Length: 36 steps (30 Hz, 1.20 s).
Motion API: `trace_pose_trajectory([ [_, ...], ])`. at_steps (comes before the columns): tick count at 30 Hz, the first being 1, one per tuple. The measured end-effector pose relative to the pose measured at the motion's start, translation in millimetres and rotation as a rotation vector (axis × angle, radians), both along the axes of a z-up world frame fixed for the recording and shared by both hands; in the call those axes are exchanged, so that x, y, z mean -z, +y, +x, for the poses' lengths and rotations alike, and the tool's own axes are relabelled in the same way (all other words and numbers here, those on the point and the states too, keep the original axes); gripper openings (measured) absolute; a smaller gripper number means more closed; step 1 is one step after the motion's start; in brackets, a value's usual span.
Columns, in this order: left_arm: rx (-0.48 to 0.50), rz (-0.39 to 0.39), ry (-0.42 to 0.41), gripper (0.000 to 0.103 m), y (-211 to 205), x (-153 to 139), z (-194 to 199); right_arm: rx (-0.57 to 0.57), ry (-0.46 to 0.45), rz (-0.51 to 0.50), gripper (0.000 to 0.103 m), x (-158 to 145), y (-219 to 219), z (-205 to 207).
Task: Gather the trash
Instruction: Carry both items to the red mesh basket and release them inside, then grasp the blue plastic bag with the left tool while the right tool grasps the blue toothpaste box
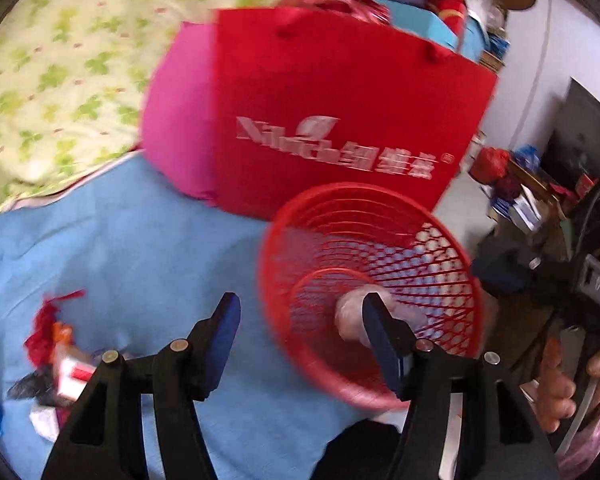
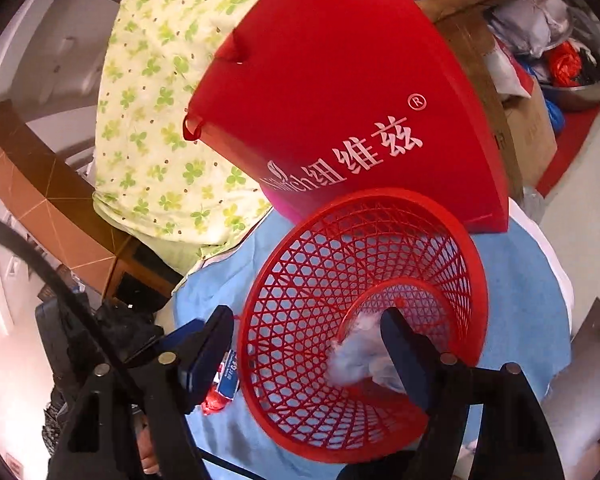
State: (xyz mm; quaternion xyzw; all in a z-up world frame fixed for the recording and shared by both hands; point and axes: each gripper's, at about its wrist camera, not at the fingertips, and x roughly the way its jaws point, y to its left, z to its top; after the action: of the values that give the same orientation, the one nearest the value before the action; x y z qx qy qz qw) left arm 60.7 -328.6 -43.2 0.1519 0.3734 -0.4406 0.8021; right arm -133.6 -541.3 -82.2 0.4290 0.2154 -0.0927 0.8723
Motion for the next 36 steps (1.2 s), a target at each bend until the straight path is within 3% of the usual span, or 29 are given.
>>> trace_pose_trajectory([
  [2,-0.044,-0.021,-0.014,0.074,28,1,5,-0.009,-0.033,-0.013,0.080,-9,11,2],
  [7,-0.270,0.003,-0.048,0.074,144,10,30,-0.102,-0.115,-0.139,0.080,-41,60,14],
  [10,-0.470,0.033,-0.037,0.074,240,22,56,-0.181,-0.153,-0.191,0.079,-58,97,27],
  [14,-0.745,0.098,-0.064,0.074,351,34,88,-0.300,-0.130,-0.200,0.080,-61,147,67],
  [19,-0.965,0.156,-0.042,0.074,452,53,137,-0.379,-0.045,-0.157,0.080,-32,187,114],
  [24,-1.049,0.103,0.064,0.074,490,75,185,-0.397,0.103,-0.052,0.080,26,199,164],
  [28,-1.067,0.064,0.142,0.074,482,97,223,-0.404,0.217,0.061,0.079,79,199,203],
  [36,-1.056,0.013,0.252,0.076,472,130,290,-0.410,0.290,0.216,0.079,146,204,272],
])
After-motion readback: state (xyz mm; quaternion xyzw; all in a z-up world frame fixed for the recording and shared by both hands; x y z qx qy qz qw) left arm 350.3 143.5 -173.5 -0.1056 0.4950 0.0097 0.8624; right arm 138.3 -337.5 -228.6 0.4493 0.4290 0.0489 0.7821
